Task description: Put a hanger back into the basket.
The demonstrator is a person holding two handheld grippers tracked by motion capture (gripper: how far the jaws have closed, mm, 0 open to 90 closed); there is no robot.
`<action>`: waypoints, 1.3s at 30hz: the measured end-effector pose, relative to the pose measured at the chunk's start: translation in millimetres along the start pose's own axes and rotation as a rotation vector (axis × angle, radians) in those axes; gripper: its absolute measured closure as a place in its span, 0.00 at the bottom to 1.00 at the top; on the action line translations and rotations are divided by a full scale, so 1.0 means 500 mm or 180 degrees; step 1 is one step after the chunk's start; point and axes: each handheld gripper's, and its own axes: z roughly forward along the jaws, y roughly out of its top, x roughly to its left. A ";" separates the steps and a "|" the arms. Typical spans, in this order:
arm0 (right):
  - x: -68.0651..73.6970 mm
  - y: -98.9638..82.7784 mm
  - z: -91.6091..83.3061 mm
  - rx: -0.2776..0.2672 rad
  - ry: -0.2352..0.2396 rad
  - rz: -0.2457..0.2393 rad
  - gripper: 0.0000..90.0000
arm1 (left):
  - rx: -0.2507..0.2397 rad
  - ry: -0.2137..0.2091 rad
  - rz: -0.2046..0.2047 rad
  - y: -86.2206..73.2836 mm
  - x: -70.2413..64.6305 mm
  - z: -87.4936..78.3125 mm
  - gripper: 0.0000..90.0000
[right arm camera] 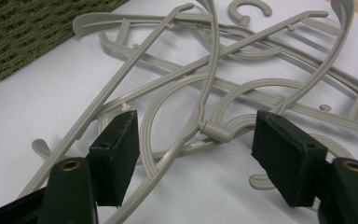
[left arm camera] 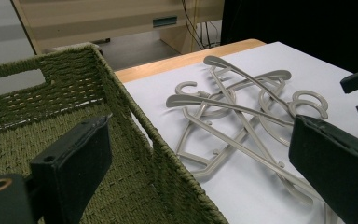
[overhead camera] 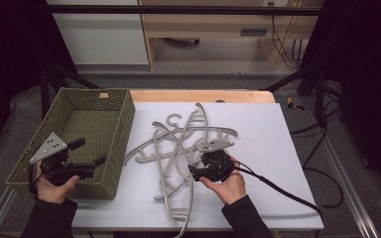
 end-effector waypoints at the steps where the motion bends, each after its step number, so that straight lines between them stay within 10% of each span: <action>1: 0.002 0.002 0.003 0.0018 -0.0007 0.0003 0.37 | 0.0005 0.0000 0.0001 0.000 0.000 0.001 0.06; 15: 0.019 -0.011 0.085 0.0473 -0.0140 0.0038 0.53 | 0.0004 -0.0017 0.0012 0.002 -0.004 0.000 0.06; 39: 0.020 -0.023 0.126 0.0649 -0.0115 0.0220 0.83 | 0.0047 -0.0019 0.0036 0.001 -0.008 0.005 0.07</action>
